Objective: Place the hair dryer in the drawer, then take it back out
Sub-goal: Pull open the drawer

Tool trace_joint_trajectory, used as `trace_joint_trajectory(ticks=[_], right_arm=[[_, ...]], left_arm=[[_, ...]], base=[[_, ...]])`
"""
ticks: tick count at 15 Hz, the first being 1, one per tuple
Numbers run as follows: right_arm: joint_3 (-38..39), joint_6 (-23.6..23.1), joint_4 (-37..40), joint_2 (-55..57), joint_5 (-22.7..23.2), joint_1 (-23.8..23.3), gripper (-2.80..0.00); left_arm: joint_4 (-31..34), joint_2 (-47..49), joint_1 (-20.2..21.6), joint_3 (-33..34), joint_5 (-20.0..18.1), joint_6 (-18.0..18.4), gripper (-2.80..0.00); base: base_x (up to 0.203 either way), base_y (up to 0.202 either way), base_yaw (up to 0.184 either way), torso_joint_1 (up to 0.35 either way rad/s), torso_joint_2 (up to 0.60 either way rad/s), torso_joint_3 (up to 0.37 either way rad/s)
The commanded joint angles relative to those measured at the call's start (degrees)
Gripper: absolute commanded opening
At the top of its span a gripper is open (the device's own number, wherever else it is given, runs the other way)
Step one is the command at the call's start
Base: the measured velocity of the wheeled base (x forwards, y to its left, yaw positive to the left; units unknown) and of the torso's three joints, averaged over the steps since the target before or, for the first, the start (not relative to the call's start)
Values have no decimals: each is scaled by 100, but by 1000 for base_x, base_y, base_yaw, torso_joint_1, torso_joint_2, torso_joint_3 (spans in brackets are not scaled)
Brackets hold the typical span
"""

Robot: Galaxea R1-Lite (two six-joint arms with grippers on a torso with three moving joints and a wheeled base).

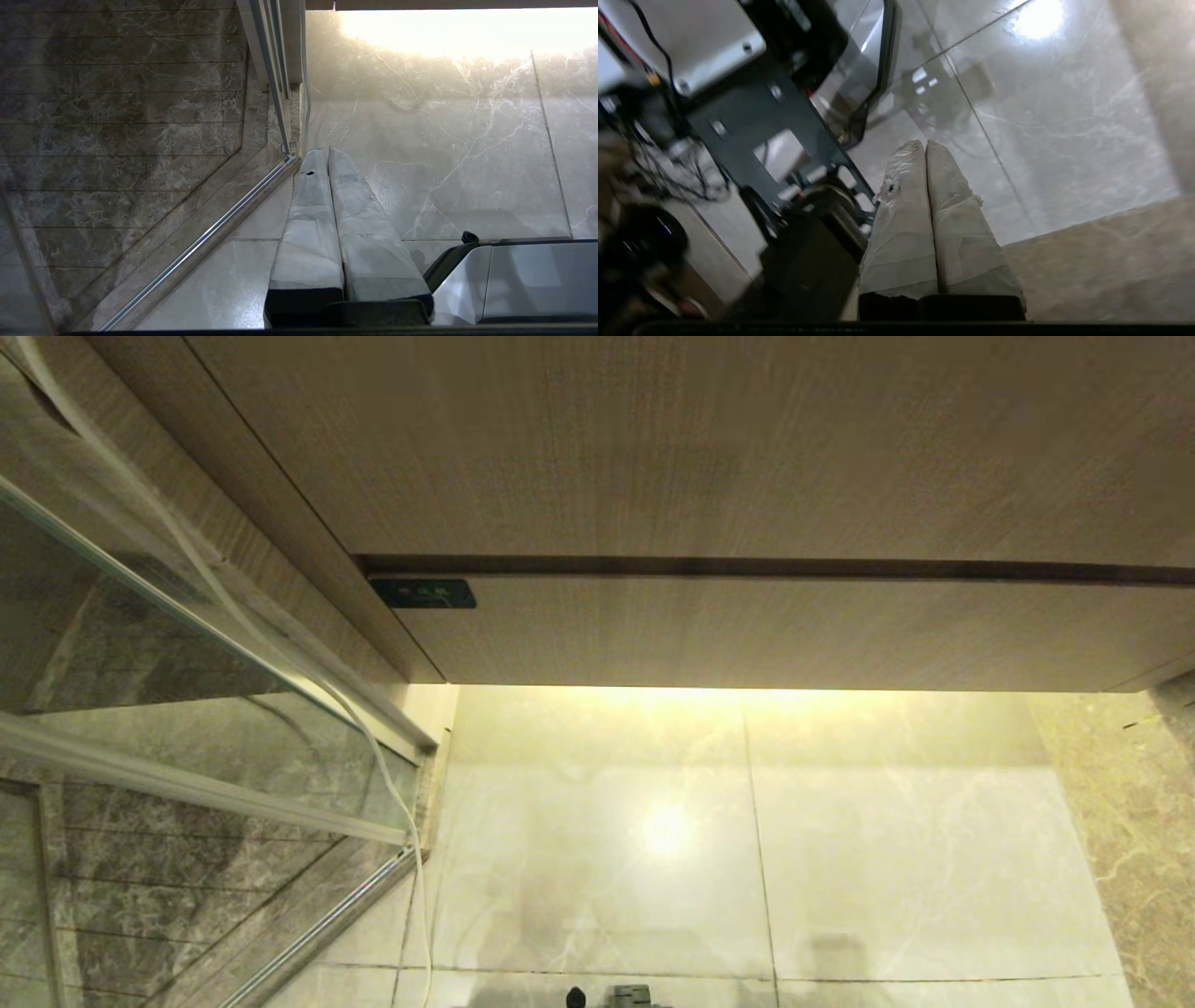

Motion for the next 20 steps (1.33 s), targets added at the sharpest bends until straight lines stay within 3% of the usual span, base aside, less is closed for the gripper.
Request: trace_joint_trajectory(ticks=[1, 3, 4, 7, 10, 14, 20], right_arm=[[103, -954, 53, 517, -4, 6, -280], [112, -1860, -143, 862, -56, 15, -280], [240, -2020, -641, 913, -220, 25, -280], [909, -2076, -2449, 949, -583, 230, -280], [1448, -1918, -4043, 1171, -1351, 662, -280], [2367, -1815, -6230, 1237, -1513, 1221, -280], [2522, -1504, -6698, 1555, -1118, 1315, -280]], left_arm=[[-1, -2, 0, 0, 1, 2, -280], [-1, -2, 0, 0, 1, 2, -280], [-1, -2, 0, 0, 1, 2, -280], [-1, -2, 0, 0, 1, 2, -280], [-1, -2, 0, 0, 1, 2, -280], [-1, -2, 0, 0, 1, 2, -280], [-1, -2, 0, 0, 1, 2, -280]], base=[[0, 0, 0, 0, 0, 0], [0, 0, 0, 0, 0, 0], [0, 0, 0, 0, 0, 0], [0, 0, 0, 0, 0, 0], [0, 0, 0, 0, 0, 0], [0, 0, 0, 0, 0, 0], [0, 0, 0, 0, 0, 0]])
